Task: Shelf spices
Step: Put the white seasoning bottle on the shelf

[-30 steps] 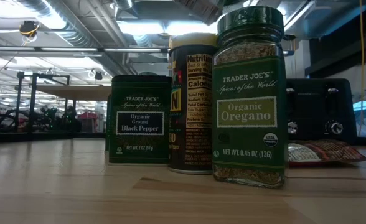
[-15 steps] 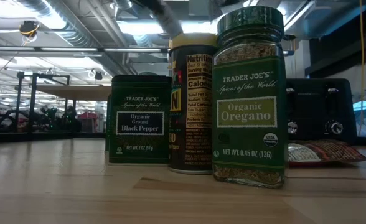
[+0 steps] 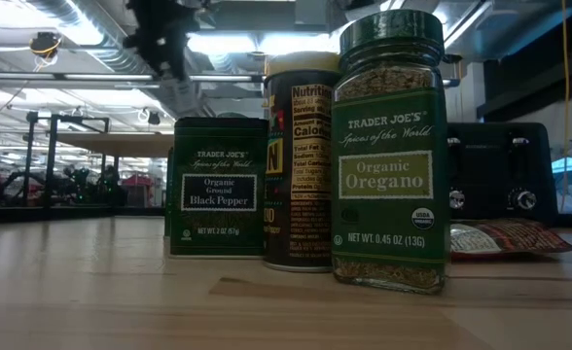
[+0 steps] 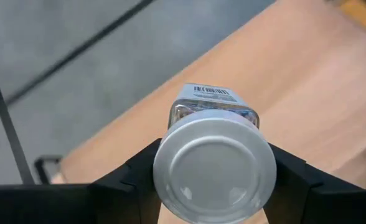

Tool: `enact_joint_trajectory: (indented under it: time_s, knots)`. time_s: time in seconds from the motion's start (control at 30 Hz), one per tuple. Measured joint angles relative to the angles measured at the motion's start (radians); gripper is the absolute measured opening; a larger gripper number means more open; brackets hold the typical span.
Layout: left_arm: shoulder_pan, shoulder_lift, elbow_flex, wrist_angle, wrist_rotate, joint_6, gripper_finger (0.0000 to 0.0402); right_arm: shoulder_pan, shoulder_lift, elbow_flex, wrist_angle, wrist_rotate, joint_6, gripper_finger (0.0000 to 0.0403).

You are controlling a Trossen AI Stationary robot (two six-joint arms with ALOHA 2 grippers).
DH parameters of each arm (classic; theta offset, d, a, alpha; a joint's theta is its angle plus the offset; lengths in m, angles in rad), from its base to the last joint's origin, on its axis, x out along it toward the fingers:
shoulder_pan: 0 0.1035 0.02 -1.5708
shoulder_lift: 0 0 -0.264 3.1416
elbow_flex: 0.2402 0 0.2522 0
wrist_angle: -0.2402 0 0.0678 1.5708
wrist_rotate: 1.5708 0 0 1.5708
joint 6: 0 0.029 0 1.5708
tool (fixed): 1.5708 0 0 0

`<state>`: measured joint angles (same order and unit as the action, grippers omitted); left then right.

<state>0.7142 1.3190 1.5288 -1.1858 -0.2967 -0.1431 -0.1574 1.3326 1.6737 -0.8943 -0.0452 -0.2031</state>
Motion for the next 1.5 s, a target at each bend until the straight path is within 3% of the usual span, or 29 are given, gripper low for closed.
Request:
enact_joint_trajectory:
  time_s: [0.3, 0.67, 1.13, 1.5]
  knots:
    - [0.136, 0.038, 0.0, -0.179, 0.02, -0.057, 0.0193, 0.0, 0.001, 0.0, 0.006, 0.035, -0.023, 0.0376]
    - [0.285, 0.089, 0.003, -0.129, 0.031, -0.101, 0.0194, 0.0, 0.023, 0.0, -0.022, 0.035, -0.041, 0.0376]
    - [0.324, 0.153, 0.025, -0.113, 0.103, -0.21, 0.0194, 0.0, 0.034, 0.0, -0.037, 0.027, -0.065, 0.0376]
    - [0.328, 0.181, 0.026, -0.111, 0.112, -0.171, 0.0221, 0.0, 0.034, 0.0, -0.046, 0.027, -0.085, 0.0376]
